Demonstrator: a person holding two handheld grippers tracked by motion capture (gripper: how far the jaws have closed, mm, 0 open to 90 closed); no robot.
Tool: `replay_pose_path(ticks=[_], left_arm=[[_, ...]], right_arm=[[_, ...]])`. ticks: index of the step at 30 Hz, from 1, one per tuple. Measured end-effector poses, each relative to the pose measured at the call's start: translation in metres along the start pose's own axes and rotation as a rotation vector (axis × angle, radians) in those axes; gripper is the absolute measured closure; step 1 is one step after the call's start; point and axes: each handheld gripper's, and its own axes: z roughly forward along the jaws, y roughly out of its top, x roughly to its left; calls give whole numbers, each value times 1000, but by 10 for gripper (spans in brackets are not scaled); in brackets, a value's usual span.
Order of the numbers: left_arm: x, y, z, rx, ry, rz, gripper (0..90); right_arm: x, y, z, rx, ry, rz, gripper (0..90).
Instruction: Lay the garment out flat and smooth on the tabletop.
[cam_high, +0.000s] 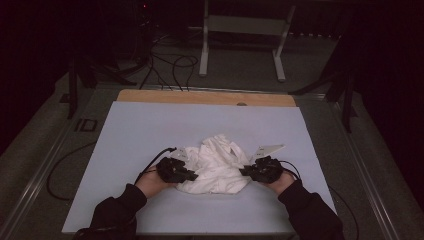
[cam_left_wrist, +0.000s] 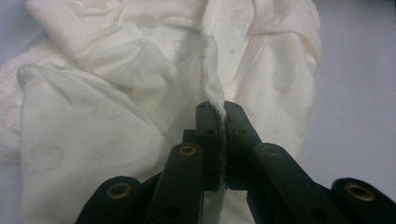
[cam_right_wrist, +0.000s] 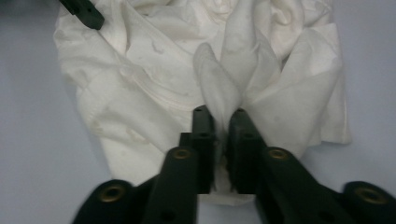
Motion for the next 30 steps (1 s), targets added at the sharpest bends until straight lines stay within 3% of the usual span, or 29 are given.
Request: replay_pose_path(ticks=[8,13,17,24,29,30], left_arm=[[-5,7,-19,-43,30,13,886],[-1,19,-42,-138,97,2,885],[10,27,-48,-163,133,-25,884],[34,36,-48,-203,233,-85,883],[49,37,-40,-178,251,-125,883],[56,35,-31,-154,257,-142,882]], right_arm=[[7,8,-18,-45,7,-15,879],[5,16,-27,-97,16,0,880],[-5,22,-27,-126,19,43,879],[-24,33,-13,-149,29,104,877],[-37,41,0,-140,17,134,877],[-39,42,3,-132,5,141,877]])
